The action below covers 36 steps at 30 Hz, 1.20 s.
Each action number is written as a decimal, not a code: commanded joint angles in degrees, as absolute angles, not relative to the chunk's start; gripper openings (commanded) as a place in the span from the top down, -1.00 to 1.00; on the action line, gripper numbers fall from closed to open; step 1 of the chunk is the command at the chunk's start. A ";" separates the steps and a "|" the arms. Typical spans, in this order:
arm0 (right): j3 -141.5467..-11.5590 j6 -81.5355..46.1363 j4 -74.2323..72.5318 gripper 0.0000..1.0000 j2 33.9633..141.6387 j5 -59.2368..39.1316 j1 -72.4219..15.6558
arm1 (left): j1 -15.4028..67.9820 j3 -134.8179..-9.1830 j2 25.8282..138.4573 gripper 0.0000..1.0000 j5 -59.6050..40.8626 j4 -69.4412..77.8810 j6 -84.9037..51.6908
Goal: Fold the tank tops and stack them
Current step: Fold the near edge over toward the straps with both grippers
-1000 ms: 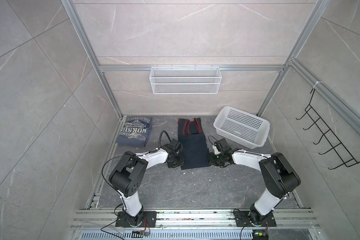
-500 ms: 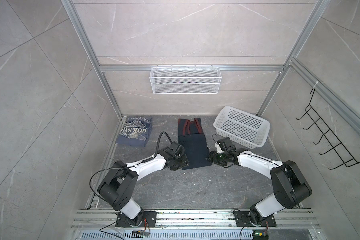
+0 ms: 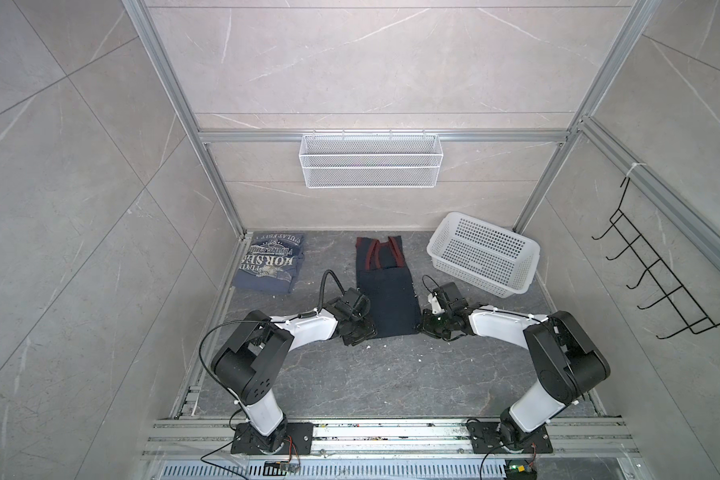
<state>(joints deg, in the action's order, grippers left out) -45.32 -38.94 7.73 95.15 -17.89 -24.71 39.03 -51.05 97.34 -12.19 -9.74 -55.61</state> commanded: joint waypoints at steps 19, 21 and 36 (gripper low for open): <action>-38.56 -47.34 29.09 1.00 63.58 -13.20 -31.22 | 48.78 -47.59 70.97 1.00 0.76 -26.94 -61.25; -41.27 -47.71 32.89 1.00 59.86 -12.88 -31.50 | 49.62 -49.70 68.37 1.00 2.07 -28.80 -61.39; -67.41 -41.91 41.18 1.00 69.18 -5.69 -30.57 | 45.60 -71.37 76.08 1.00 4.22 -31.31 -54.66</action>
<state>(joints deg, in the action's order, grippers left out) -64.18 -44.38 39.59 65.63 -9.06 -31.31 48.05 -68.69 72.64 3.38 -31.51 -57.43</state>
